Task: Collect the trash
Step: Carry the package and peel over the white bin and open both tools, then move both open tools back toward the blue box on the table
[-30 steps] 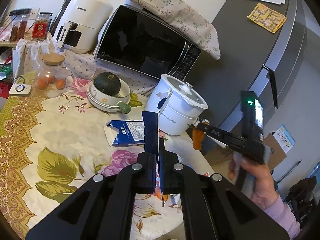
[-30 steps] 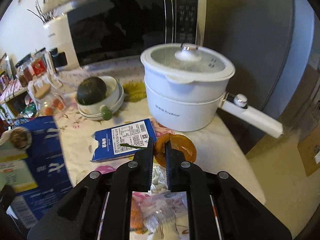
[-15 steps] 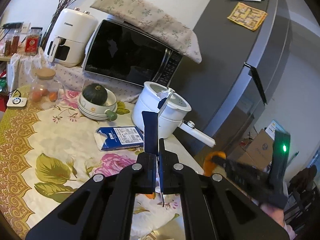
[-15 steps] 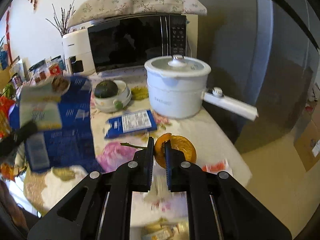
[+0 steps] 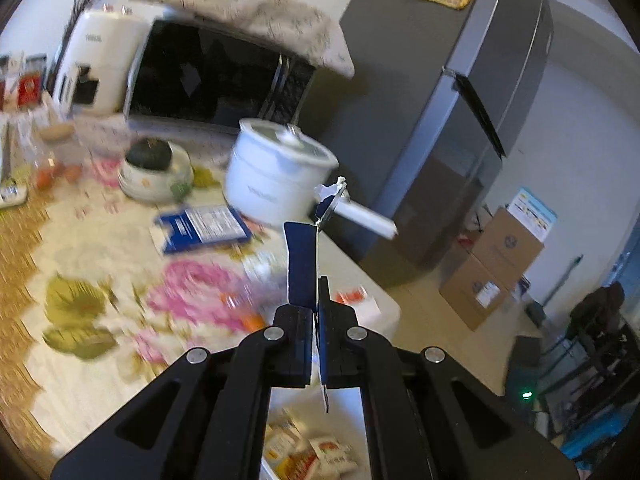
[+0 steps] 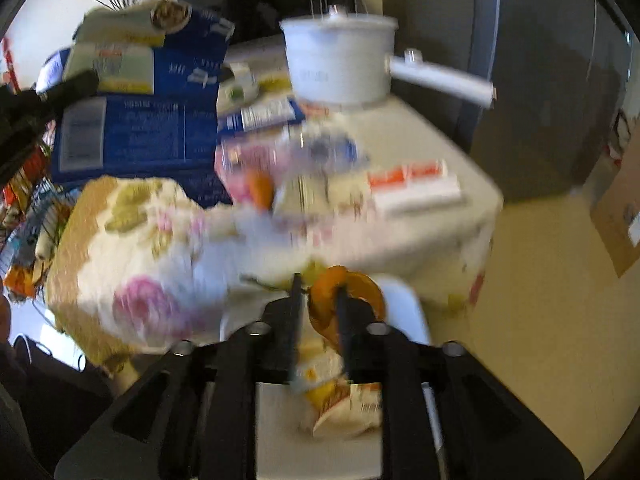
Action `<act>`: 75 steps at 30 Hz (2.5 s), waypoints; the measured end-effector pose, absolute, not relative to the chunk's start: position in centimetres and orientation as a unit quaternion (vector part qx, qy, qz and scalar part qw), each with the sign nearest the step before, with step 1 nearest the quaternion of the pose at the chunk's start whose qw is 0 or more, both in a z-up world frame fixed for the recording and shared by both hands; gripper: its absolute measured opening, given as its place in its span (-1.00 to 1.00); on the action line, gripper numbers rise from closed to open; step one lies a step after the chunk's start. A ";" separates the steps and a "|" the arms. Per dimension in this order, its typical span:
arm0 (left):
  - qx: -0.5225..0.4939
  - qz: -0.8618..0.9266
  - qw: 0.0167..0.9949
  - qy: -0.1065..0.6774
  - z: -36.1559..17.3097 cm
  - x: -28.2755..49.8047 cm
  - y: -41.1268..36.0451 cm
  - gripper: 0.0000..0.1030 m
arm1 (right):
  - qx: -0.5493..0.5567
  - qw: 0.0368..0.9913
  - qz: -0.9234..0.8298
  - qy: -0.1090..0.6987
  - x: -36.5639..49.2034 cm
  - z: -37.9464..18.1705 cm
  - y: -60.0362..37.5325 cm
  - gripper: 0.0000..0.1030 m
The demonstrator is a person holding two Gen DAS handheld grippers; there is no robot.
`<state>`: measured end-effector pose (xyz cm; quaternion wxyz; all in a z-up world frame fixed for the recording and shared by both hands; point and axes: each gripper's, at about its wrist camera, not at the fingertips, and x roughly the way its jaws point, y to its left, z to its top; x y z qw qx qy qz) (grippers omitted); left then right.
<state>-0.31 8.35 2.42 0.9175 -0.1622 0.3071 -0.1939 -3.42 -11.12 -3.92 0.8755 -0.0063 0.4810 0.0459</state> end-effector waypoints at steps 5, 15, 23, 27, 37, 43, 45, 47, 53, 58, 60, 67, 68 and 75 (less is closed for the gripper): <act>-0.147 -0.210 0.903 0.345 0.1 -1.6 6.2 -0.96 | -0.009 0.876 -0.018 0.481 -4.6 -5.8 -13.3 0.16; -0.122 -0.228 0.872 0.416 -4.9 -2.9 2.4 -0.96 | 0.015 0.893 -0.087 0.442 -5.7 -4.4 -16.8 0.73; -0.100 -0.242 0.844 0.468 -8.5 -3.5 -0.1 -0.94 | -0.002 0.897 -0.136 0.421 -5.6 -4.1 -18.4 0.78; -0.086 -0.257 0.824 0.498 -9.8 -3.4 -1.2 -0.72 | -0.006 0.898 -0.144 0.415 -5.5 -3.8 -18.2 0.78; -0.147 -0.229 0.826 0.494 -9.2 -1.4 1.7 0.09 | -0.028 0.903 -0.137 0.406 -3.9 -2.6 -17.1 0.86; -0.177 -0.203 0.849 0.455 -6.5 -0.1 4.0 0.29 | -0.037 0.904 -0.102 0.414 -1.3 -1.4 -14.8 0.86; -0.193 -0.196 0.857 0.437 -5.3 0.5 5.3 0.30 | -0.036 0.905 -0.088 0.415 -0.2 -1.0 -13.8 0.86; -0.199 -0.183 0.865 0.422 -4.2 1.3 6.4 0.40 | -0.031 0.905 -0.073 0.417 1.5 -0.7 -12.9 0.86; -0.221 -0.114 0.883 0.398 -1.5 5.6 12.1 0.70 | -0.019 0.904 -0.080 0.419 5.4 -2.0 -12.2 0.86; -0.156 -0.063 0.883 0.439 -1.7 11.4 15.2 0.71 | -0.019 0.887 -0.108 0.449 7.1 -4.9 -13.4 0.86; -0.109 -0.050 0.875 0.468 -2.6 14.2 15.6 0.71 | 0.003 0.883 -0.105 0.458 7.6 -5.3 -13.9 0.86; -0.024 -0.035 0.859 0.511 -5.8 20.5 15.0 0.71 | 0.025 0.883 -0.087 0.461 8.6 -5.4 -13.0 0.86; -0.013 -0.040 0.856 0.515 -6.2 21.4 14.7 0.71 | 0.022 0.883 -0.085 0.461 8.7 -5.3 -12.7 0.86; -0.031 -0.054 0.846 0.530 -9.2 25.0 14.4 0.71 | 0.023 0.882 -0.074 0.464 9.0 -5.1 -12.5 0.86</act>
